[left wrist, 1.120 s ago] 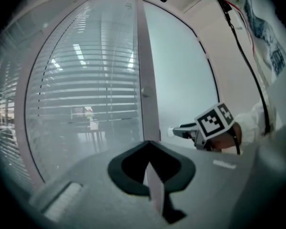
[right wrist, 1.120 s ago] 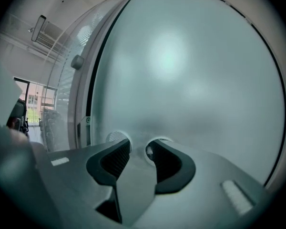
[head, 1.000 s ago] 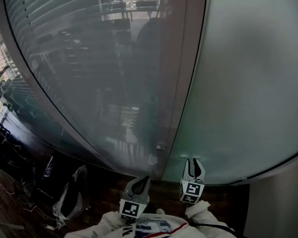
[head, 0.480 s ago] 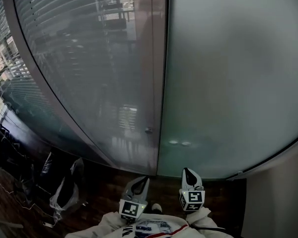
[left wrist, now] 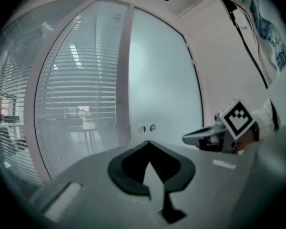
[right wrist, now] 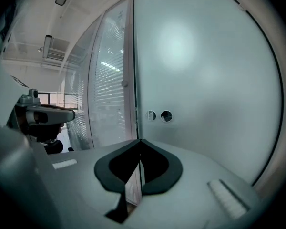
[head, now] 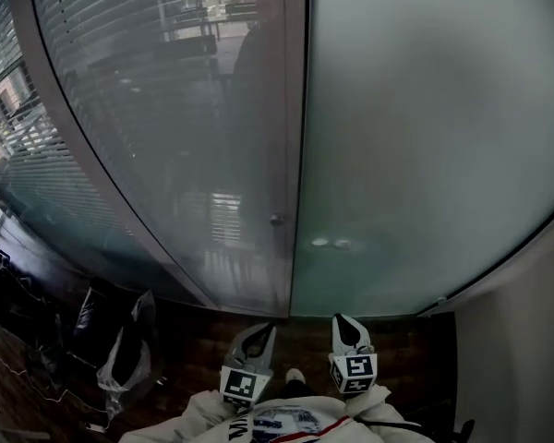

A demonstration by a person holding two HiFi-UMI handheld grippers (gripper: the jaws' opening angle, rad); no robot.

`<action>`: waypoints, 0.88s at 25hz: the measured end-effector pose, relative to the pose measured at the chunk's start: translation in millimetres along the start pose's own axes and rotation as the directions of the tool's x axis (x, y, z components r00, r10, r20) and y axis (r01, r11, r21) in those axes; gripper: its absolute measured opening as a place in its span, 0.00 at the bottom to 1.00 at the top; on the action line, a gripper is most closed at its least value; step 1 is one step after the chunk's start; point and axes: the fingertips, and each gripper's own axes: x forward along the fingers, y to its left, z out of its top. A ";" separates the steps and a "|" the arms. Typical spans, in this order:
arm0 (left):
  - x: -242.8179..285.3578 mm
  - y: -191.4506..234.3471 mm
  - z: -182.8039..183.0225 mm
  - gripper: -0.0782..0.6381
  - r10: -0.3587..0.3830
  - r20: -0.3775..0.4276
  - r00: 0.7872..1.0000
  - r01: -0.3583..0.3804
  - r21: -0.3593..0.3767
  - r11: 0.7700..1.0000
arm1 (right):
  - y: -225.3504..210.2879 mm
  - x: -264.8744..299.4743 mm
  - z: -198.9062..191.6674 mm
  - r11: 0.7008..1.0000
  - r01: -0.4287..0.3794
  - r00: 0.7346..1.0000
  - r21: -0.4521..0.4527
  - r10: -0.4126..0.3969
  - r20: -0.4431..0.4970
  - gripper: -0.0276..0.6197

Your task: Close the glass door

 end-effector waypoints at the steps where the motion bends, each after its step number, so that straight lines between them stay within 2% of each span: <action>1: -9.8 -1.2 0.8 0.11 -0.007 0.004 1.000 0.007 0.004 1.000 | 6.1 -8.6 -1.7 1.000 0.009 1.000 0.004 -0.009 0.001 0.05; 4: -42.4 -2.6 -7.6 0.11 -0.017 0.026 1.000 0.017 0.015 1.000 | 28.7 -34.6 -9.8 0.999 0.030 1.000 0.016 -0.030 -0.002 0.05; 9: -100.6 -3.8 -25.7 0.11 -0.017 0.016 1.000 0.017 0.001 1.000 | 75.3 -74.5 -21.4 0.999 0.032 0.999 0.012 -0.032 -0.020 0.05; 15: -158.4 -21.9 -26.5 0.11 -0.059 0.009 0.998 0.059 0.000 0.998 | 114.3 -120.2 -42.3 0.998 0.065 0.998 0.016 -0.065 -0.012 0.05; 22: -186.4 -54.3 -45.5 0.11 -0.116 0.044 0.992 0.117 -0.014 0.993 | 124.9 -182.2 -61.0 0.991 0.131 0.990 0.015 -0.130 -0.048 0.05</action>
